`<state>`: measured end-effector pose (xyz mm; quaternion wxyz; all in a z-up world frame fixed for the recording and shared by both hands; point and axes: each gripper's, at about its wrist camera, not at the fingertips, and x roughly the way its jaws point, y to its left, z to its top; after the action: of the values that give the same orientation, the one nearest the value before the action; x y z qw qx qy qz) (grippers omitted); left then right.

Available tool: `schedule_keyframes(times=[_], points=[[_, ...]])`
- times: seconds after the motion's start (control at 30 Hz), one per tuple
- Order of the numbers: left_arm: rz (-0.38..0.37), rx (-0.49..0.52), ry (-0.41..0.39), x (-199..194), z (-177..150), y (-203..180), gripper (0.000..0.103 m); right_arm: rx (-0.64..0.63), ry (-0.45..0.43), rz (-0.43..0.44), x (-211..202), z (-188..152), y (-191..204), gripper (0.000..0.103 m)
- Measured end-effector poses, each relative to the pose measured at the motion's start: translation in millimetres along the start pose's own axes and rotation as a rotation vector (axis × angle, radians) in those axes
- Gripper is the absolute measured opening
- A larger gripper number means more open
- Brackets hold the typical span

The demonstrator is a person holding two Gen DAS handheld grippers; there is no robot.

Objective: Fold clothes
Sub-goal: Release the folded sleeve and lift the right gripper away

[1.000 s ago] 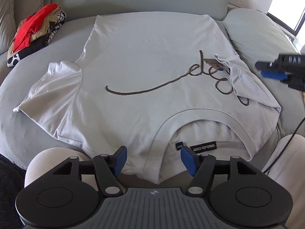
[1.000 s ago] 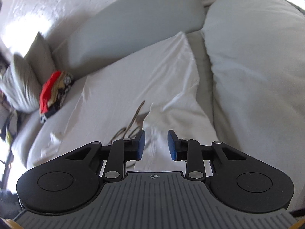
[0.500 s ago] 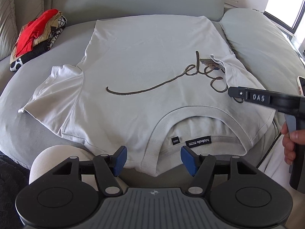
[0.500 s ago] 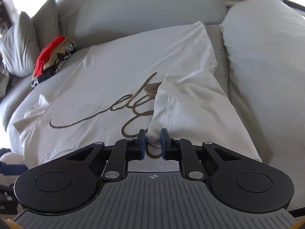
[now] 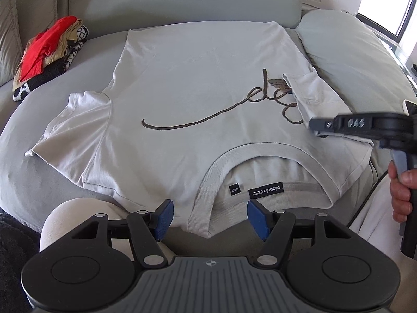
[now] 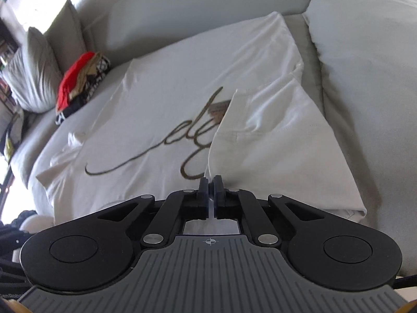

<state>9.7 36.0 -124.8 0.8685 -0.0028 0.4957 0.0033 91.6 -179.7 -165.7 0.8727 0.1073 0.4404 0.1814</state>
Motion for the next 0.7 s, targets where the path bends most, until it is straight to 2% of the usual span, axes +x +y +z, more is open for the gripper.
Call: schedule_keyframes(times=[0.03, 0.1, 0.2, 0.27, 0.33, 0.37, 0.47, 0.57, 0.6, 0.7], points=[[0.0, 0.003, 0.001, 0, 0, -1, 0.063, -0.004, 0.003, 0.004, -4, 0, 1, 0.026], [-0.001, 0.003, 0.003, 1, 0, -1, 0.063, -0.002, -0.006, 0.015, -18, -1, -1, 0.044], [-0.001, 0.0, 0.007, 2, 0, -1, 0.063, 0.023, -0.093, -0.02, -46, -5, -12, 0.042], [-0.004, 0.0, 0.012, 4, 0, -1, 0.063, 0.078, -0.15, -0.109, -59, -4, -27, 0.039], [-0.007, 0.007, 0.018, 6, 0, -4, 0.063, 0.109, -0.149, -0.203, -57, 2, -40, 0.025], [-0.009, 0.013, 0.02, 6, 0, -6, 0.063, 0.118, -0.145, -0.233, -54, 5, -46, 0.025], [-0.011, 0.037, 0.018, 5, -1, -11, 0.063, 0.073, -0.115, -0.303, -35, 13, -52, 0.025], [-0.006, 0.035, 0.019, 4, -2, -10, 0.063, 0.042, 0.013, -0.414, -11, 11, -55, 0.024], [-0.003, 0.031, 0.021, 5, -2, -8, 0.063, 0.058, 0.041, -0.441, -9, 9, -58, 0.018], [-0.001, 0.012, 0.03, 8, -1, -4, 0.063, 0.077, 0.085, -0.484, -13, 13, -58, 0.013]])
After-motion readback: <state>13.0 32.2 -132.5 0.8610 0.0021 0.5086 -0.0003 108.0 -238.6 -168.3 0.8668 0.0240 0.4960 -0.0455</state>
